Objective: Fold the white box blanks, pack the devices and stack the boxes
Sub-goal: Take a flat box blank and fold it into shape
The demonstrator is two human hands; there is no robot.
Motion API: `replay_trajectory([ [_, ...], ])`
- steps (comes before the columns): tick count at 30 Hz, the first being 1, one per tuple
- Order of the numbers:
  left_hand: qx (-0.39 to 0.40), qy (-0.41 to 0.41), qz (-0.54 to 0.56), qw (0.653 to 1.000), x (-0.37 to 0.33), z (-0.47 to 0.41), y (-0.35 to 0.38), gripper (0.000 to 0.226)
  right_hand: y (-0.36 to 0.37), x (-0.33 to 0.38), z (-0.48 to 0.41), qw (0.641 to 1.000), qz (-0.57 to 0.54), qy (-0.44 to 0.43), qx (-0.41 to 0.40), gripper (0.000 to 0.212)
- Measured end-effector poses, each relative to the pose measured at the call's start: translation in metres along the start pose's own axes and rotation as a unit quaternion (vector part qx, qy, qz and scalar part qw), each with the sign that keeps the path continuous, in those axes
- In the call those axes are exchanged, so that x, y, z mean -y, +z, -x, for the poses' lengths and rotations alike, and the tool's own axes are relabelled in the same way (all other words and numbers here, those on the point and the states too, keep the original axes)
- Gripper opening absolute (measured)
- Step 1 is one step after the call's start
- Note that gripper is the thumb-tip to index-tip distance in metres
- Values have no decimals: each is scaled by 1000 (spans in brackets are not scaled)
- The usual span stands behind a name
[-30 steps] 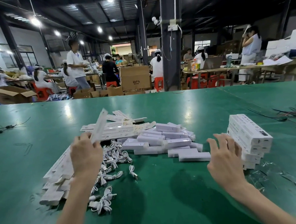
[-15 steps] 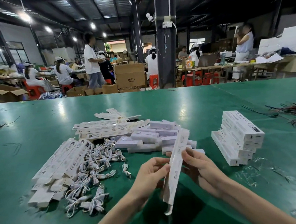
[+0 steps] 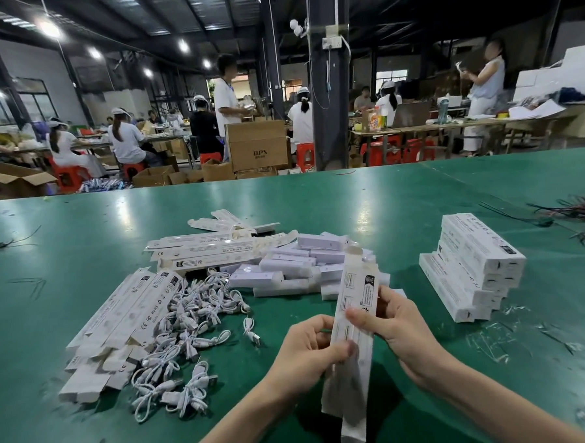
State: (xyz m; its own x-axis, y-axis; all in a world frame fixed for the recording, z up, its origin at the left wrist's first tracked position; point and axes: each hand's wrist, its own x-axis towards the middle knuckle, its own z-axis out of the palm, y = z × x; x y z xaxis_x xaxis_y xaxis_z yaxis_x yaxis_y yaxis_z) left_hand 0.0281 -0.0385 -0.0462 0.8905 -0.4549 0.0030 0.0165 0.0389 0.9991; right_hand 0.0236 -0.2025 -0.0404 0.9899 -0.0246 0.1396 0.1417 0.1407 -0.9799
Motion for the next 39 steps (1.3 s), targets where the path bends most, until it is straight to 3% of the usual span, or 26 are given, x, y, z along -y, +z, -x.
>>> replay_trajectory([
  [4,48,-19,57,997,-6,0,0,46,0,8,0,998,-52,9,24,53],
  [7,71,-31,70,995,-5,2,3,49,-1,10,1,998,-41,2,41,58],
  [11,28,4,10,1000,-4,1,5,36,1,14,3,999,-27,-33,15,65],
  [15,-53,70,-30,996,-8,0,1,37,-2,20,3,999,-27,-25,24,72],
  [20,-63,130,-25,989,-11,1,0,41,-1,24,8,993,-15,6,118,51],
  [27,-94,162,-7,982,-13,3,-1,20,-3,22,10,984,-22,43,173,48],
  [39,-119,102,123,980,-15,0,-2,28,3,17,14,968,-20,69,241,39],
])
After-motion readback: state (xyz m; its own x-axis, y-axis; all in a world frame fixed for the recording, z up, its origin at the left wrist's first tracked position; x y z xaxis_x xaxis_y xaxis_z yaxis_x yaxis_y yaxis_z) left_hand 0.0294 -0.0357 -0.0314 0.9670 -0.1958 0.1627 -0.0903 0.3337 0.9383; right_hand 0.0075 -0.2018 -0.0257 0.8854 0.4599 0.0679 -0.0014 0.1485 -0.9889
